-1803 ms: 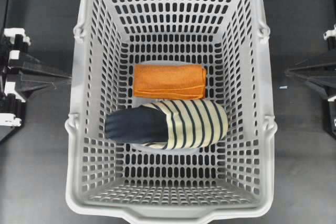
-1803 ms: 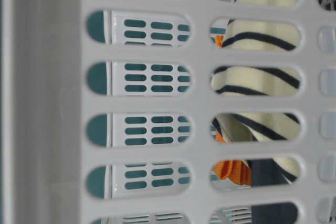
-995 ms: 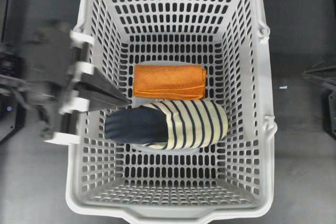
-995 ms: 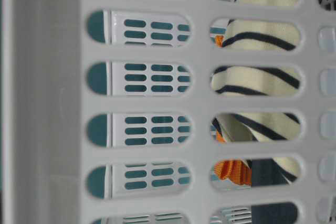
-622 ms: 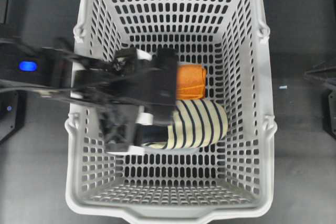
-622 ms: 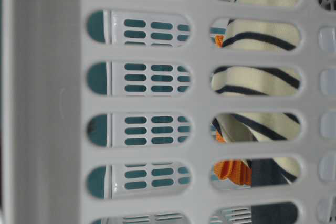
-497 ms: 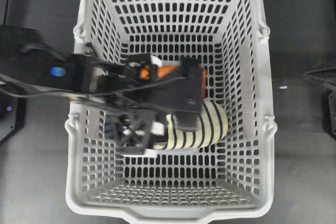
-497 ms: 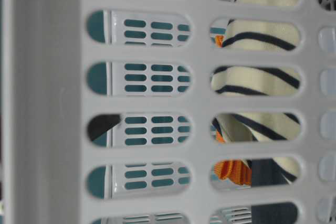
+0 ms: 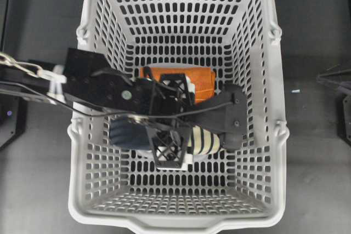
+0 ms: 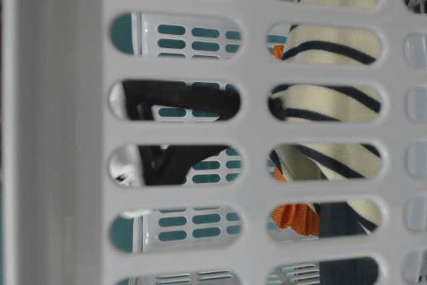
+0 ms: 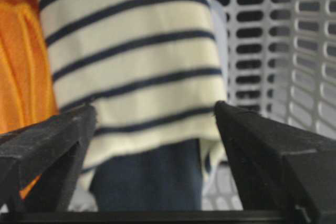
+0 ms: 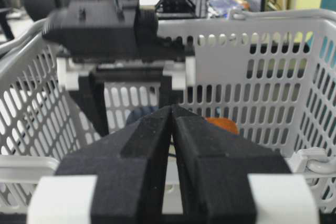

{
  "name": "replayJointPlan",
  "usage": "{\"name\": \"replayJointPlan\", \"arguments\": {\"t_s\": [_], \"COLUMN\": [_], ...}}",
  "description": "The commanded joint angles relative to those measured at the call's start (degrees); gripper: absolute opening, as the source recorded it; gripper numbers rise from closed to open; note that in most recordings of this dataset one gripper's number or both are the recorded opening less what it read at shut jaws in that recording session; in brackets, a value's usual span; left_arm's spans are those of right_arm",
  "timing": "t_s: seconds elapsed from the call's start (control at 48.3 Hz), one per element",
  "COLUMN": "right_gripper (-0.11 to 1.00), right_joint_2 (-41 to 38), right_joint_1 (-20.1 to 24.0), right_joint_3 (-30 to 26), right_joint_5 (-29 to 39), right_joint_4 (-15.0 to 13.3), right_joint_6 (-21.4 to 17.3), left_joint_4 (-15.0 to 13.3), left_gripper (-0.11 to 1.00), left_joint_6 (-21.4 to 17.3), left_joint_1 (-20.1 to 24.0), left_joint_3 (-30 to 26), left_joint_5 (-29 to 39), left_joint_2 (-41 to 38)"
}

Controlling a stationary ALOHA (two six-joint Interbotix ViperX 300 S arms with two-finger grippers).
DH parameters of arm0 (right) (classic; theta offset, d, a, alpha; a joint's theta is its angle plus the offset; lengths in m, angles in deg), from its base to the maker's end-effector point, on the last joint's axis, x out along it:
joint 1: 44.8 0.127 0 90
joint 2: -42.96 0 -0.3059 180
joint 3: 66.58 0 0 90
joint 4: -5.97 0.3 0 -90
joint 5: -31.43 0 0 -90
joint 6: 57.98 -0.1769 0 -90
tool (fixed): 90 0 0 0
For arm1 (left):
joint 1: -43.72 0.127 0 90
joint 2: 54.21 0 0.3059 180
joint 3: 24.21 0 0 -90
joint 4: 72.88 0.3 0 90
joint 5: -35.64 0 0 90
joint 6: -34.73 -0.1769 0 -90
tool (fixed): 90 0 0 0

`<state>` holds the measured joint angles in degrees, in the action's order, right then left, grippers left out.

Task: Pick up the slipper from the shopping basket with the left arm.
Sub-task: 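Move the left gripper into the basket over the striped slipper, then lower the left gripper and close it on the slipper's striped heel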

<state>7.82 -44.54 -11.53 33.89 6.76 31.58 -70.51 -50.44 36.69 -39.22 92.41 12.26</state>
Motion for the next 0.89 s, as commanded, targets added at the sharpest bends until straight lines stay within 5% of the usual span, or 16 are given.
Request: {"name": "replayJointPlan", "arguments": {"t_s": [0.0,0.414,0.539,0.767,0.87], "right_gripper": [-0.01,-0.01,-0.01,-0.01,-0.01], "right_joint_2": [-0.35,-0.35,-0.35,-0.09,0.09], "right_joint_1": [0.18,0.7,0.7,0.7,0.7], "right_joint_3": [-0.7,-0.26,-0.09,0.26,0.26], "right_joint_5": [-0.26,0.18,0.26,0.18,0.26], "right_joint_4": [0.18,0.18,0.18,0.18,0.18], "right_joint_6": [-0.09,-0.09,0.0,-0.09,-0.09], "left_joint_4": [0.18,0.18,0.18,0.18,0.18], "left_gripper": [0.91,0.86,0.69,0.11,0.06], "left_joint_6": [-0.09,0.09,-0.79,-1.76,-2.99], "left_joint_1": [0.44,0.79,0.88,0.26,-0.09], "left_joint_3": [0.88,8.0,8.0,5.27,1.32], "left_joint_5": [-1.85,-8.26,-8.44,-4.39,1.49], "left_joint_2": [-0.26,-0.62,-0.53,1.23,2.46]}}
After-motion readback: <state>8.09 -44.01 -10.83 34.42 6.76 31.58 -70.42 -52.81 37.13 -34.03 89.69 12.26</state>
